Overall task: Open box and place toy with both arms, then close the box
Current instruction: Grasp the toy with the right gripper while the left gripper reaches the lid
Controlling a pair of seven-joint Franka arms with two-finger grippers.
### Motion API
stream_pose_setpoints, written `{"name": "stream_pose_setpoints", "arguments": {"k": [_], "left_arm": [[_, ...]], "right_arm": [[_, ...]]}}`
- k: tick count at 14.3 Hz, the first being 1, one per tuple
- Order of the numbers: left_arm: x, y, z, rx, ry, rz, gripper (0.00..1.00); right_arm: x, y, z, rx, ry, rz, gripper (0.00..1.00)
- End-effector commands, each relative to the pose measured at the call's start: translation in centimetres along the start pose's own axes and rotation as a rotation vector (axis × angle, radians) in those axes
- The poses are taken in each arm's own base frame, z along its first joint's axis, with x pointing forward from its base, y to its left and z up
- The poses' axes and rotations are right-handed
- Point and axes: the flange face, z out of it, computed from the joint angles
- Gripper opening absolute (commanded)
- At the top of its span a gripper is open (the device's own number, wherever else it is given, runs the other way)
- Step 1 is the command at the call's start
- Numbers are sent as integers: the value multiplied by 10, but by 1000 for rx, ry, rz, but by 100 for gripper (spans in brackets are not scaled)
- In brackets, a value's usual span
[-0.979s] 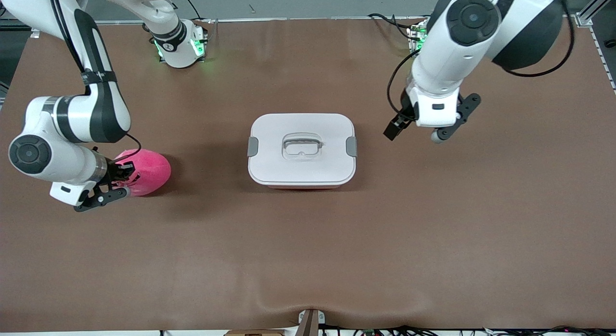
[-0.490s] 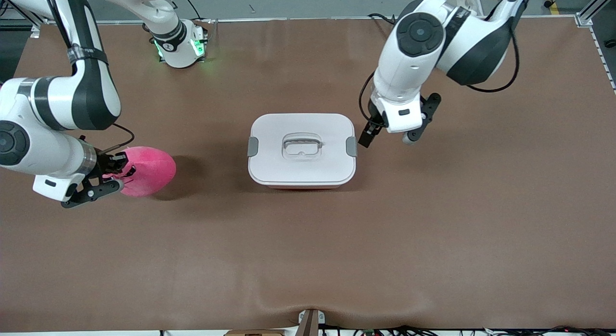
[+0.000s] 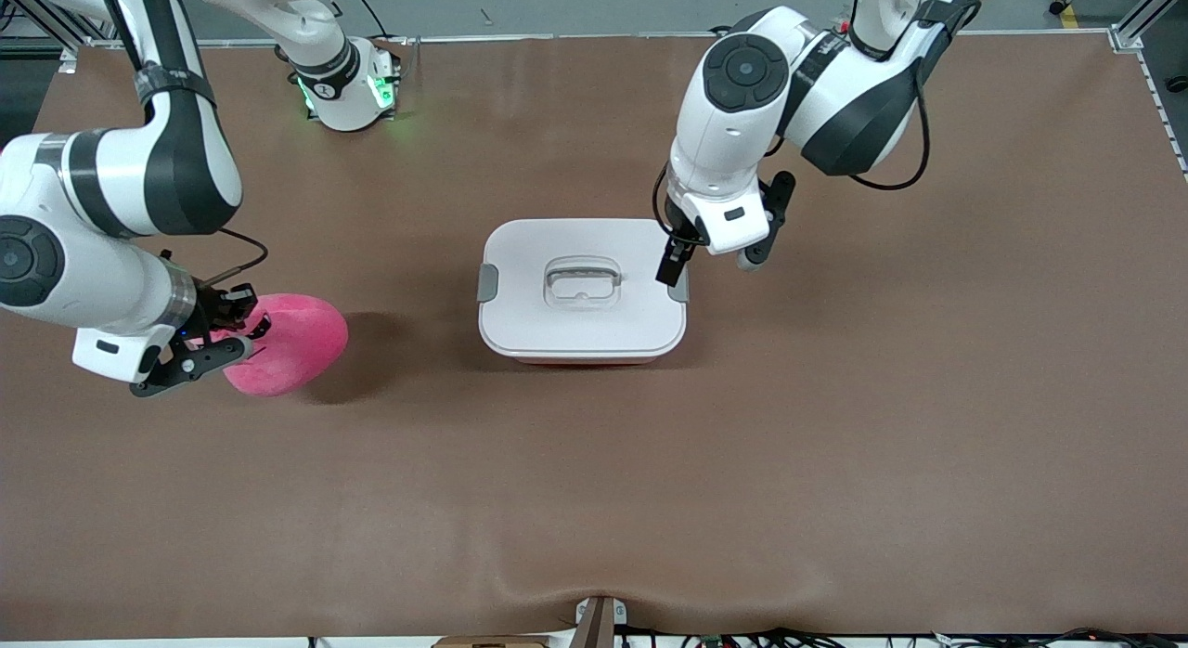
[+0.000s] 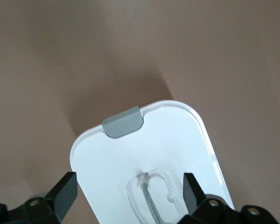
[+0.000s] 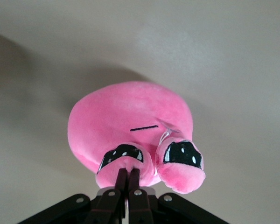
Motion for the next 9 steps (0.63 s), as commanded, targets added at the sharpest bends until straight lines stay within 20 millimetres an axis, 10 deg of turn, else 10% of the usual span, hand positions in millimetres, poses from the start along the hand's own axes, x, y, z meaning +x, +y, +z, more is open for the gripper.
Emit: {"name": "stream_pose_setpoints", "arguments": {"k": [1, 9], "left_arm": [[-14, 3, 2, -29, 8, -68, 100], [-87, -6, 59, -94, 74, -255, 99]], "right_arm": [[-1, -13, -15, 3, 0, -52, 0], [6, -49, -25, 39, 20, -127, 0]]}}
